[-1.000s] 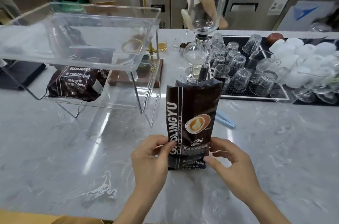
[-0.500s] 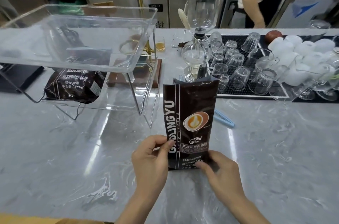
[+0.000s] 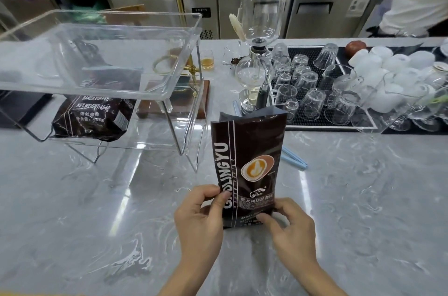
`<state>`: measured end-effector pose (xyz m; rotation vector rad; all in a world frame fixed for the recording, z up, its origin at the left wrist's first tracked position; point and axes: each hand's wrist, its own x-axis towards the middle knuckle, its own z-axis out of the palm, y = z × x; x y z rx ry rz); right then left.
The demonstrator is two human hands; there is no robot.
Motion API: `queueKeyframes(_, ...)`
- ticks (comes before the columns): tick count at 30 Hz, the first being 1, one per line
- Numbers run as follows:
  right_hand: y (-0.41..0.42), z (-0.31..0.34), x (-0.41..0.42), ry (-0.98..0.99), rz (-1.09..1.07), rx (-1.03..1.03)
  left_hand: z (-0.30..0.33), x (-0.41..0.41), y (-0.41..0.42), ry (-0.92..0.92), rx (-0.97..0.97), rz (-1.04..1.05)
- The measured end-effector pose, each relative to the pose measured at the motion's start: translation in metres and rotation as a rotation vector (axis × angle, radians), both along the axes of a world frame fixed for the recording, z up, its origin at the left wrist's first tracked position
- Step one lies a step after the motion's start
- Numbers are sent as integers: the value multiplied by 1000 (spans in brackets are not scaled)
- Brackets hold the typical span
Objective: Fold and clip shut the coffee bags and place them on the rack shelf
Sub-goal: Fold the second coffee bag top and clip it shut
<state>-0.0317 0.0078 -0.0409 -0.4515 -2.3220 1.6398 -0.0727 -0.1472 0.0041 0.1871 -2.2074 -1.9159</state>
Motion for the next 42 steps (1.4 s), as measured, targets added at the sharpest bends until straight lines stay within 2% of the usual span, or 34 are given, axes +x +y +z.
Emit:
queueKeyframes(4,6,-2,-2,-27,-35,-59,-8,3,-7,-24,3,-73)
queueKeyframes(8,9,-1,-6,-21,-30,-58,-21,9,-16,-85,-99,-184)
queueKeyframes(12,7,0,-5,-20,25,-59,-28,9,-11,-212,-3,-71)
queueKeyframes(15,7,2,-5,-28,80,-78,-30,10,-6,-238,56,-31)
queueKeyframes(25,2,9,-4,1,50,-91,-35,11,-7,-241,99,-32)
queueKeyframes(29,0,26,-4,10,60,-155,-32,12,-7,-180,1,-75)
queueKeyframes(34,1,42,-13,49,17,-145,-21,7,-9,-41,-110,-241)
queueKeyframes(37,3,47,-13,33,43,-248,-9,4,-10,-18,-14,-270)
queueKeyframes(42,10,53,-16,49,73,-383,5,0,-7,-103,140,-129)
